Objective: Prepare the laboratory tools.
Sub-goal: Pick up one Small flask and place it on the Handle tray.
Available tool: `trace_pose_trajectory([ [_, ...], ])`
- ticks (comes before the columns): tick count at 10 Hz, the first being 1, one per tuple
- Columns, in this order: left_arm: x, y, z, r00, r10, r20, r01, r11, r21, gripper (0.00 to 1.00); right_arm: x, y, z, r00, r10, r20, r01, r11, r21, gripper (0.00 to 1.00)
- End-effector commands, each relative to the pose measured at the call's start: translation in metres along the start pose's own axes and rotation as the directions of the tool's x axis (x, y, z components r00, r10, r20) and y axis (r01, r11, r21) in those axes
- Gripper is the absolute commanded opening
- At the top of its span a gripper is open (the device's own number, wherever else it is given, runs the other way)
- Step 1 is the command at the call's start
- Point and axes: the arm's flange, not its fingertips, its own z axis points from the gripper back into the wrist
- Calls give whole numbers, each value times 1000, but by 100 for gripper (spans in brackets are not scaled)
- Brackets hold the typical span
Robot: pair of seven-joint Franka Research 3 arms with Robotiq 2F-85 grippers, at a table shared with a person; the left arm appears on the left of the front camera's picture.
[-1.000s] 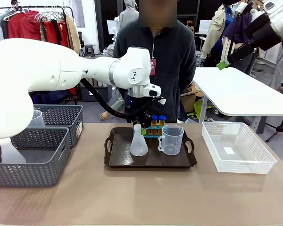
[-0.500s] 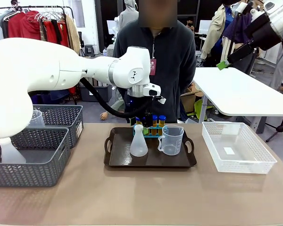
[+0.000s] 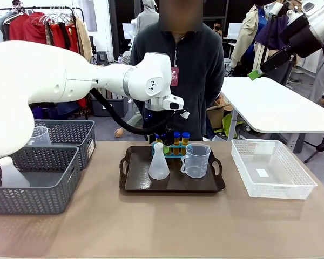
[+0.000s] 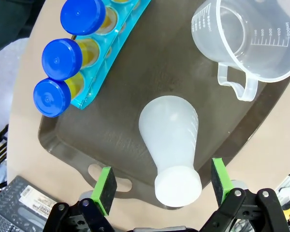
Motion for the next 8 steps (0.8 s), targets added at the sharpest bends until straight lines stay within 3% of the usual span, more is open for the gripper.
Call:
trace_pose_trajectory([
  [1, -10, -2, 5, 1000, 8, 10, -8, 999, -38, 100, 1, 0, 2, 1000, -1, 15, 0, 1000, 13, 100],
  [7, 0, -1, -2, 1000, 1, -1, -1, 1000, -6, 100, 1, 0, 2, 1000, -1, 15, 0, 1000, 13, 100],
  [8, -3, -3, 4, 998, -64, 9, 64, 998, -20, 100, 1, 0, 2, 1000, -1, 15, 0, 1000, 13, 100],
])
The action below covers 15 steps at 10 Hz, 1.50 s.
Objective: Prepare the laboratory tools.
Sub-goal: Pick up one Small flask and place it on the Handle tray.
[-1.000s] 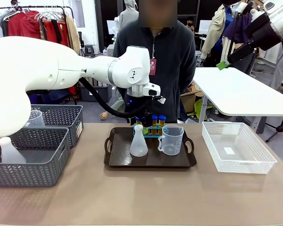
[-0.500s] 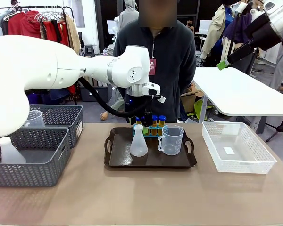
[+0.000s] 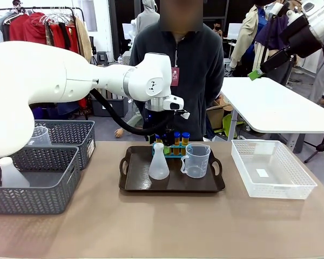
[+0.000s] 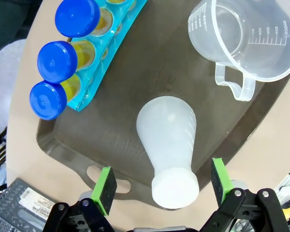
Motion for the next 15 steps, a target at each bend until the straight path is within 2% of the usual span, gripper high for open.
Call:
trace_pose_trajectory([
  [1, -14, -1, 22, 995, -93, 40, 96, 993, -71, 100, 1, 0, 2, 1000, -1, 15, 0, 1000, 13, 100],
  [4, -42, 0, 68, 975, -136, 175, 159, 980, -122, 100, 1, 0, 2, 1000, -1, 15, 0, 1000, 13, 100],
  [7, -80, 7, 123, 936, -162, 314, 199, 976, -88, 100, 1, 0, 2, 1000, -1, 15, 0, 1000, 13, 100],
  [9, -108, 10, 155, 899, -190, 395, 216, 976, -21, 100, 1, 0, 2, 1000, -1, 15, 0, 1000, 13, 100],
  [15, -172, 28, 215, 813, -206, 544, 205, 977, 63, 100, 1, 0, 2, 1000, -1, 15, 0, 1000, 13, 100],
])
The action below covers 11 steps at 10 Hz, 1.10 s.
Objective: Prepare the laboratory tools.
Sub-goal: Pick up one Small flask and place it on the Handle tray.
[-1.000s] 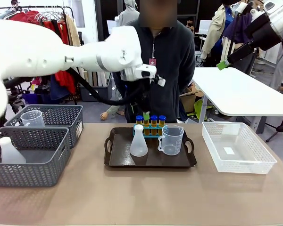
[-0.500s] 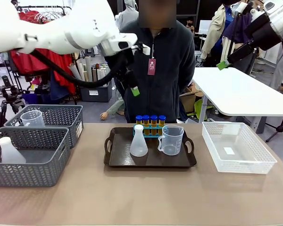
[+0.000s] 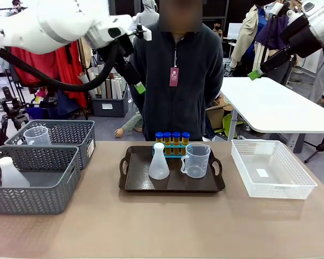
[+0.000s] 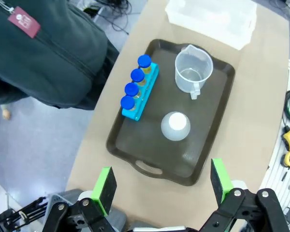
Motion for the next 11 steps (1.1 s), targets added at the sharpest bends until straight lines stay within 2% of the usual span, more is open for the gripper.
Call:
trace_pose_trajectory([
  [1, -25, -5, 7, 998, -11, 64, 12, 1000, -3, 100, 1, 0, 2, 1000, 0, 15, 0, 1000, 13, 100],
  [4, -31, 1, 23, 990, -41, 134, 37, 999, 30, 100, 1, 0, 2, 1000, 0, 15, 0, 1000, 13, 100],
  [7, -30, 13, 28, 986, -36, 164, 27, 998, 53, 100, 1, 0, 2, 1000, 0, 15, 0, 1000, 13, 100],
  [10, -22, 15, 28, 987, -38, 156, 27, 997, 77, 100, 1, 0, 2, 1000, 0, 15, 0, 1000, 13, 100],
  [11, -19, 13, 19, 992, -41, 117, 30, 995, 93, 100, 1, 0, 2, 1000, 0, 15, 0, 1000, 13, 100],
])
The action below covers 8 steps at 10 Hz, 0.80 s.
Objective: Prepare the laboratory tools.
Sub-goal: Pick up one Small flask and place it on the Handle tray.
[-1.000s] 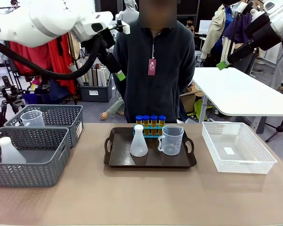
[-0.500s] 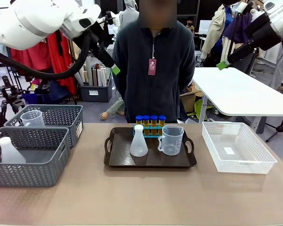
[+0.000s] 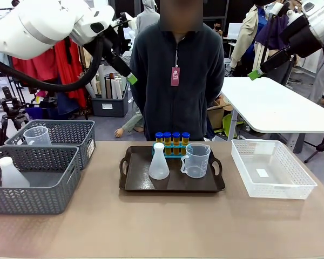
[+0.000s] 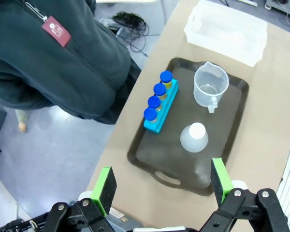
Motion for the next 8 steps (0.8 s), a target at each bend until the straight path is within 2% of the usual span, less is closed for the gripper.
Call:
trace_pose_trajectory([
  [1, -1, 1, 3, 1000, 8, 5, -8, 1000, -2, 100, 1, 0, 2, 1000, 0, 15, 0, 1000, 13, 100],
  [8, -1, 1, 3, 1000, 8, 5, -8, 1000, -2, 100, 1, 0, 2, 1000, 0, 15, 0, 1000, 13, 100],
])
